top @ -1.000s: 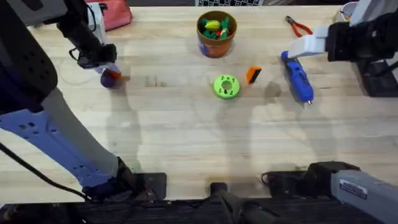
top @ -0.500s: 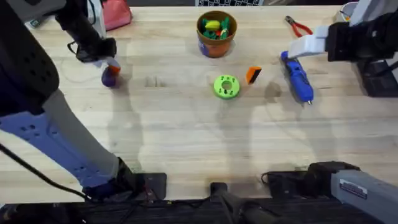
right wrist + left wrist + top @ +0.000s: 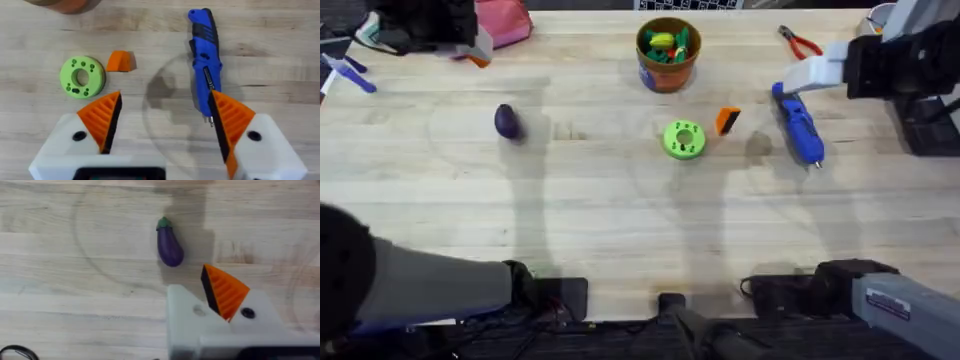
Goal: Pick up the gripper from the table and insert it into the empty holder that is missing its gripper. Then pick up a screw, insert it into the mounting hole, and use the screwdriver to tighten it. Finally, clean up the table by picking up the vegetable and placing it into the bucket.
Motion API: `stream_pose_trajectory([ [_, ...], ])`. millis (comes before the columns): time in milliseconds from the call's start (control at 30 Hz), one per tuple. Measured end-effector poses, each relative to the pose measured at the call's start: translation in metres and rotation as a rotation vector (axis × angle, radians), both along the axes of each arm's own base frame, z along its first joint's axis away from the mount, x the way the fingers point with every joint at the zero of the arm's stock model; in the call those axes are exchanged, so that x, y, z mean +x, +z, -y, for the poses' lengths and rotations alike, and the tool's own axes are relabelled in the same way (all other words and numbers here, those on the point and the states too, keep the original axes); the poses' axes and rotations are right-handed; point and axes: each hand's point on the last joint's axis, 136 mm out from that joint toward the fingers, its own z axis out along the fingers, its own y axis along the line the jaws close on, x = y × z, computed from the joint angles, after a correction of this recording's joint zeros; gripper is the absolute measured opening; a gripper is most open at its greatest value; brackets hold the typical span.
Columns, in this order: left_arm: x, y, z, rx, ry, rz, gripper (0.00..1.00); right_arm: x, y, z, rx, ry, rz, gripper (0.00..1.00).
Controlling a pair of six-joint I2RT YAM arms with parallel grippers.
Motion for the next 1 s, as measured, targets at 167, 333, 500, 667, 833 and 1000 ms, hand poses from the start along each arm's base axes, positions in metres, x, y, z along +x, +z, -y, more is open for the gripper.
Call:
stream_pose_trajectory([
  [167, -0.01, 0.011, 0.002, -0.003, 0.015, 0.013, 0.422, 0.0, 0.0, 0.0, 0.0, 0.0, -0.001, 0.994],
  [333, -0.02, 0.016, 0.005, -0.021, 0.055, 0.008, 0.98, 0.0, 0.0, 0.0, 0.0, 0.0, -0.001, 0.994],
  [500, -0.032, 0.027, 0.014, -0.025, 0.052, 0.039, 0.987, 0.0, 0.0, 0.0, 0.0, 0.0, -0.001, 0.994],
  [667, -0.067, 0.031, 0.025, -0.04, 0.061, 0.072, 0.988, 0.0, 0.0, 0.0, 0.0, 0.0, -0.001, 0.994],
  [833, -0.106, 0.032, 0.033, -0.064, 0.095, 0.129, 0.988, 0.0, 0.0, 0.0, 0.0, 0.0, -0.001, 0.994],
  [1000, -0.133, 0.046, 0.042, -0.085, 0.095, 0.235, 0.987, 0.0, 0.0, 0.0, 0.0, 0.0, -0.001, 0.994],
])
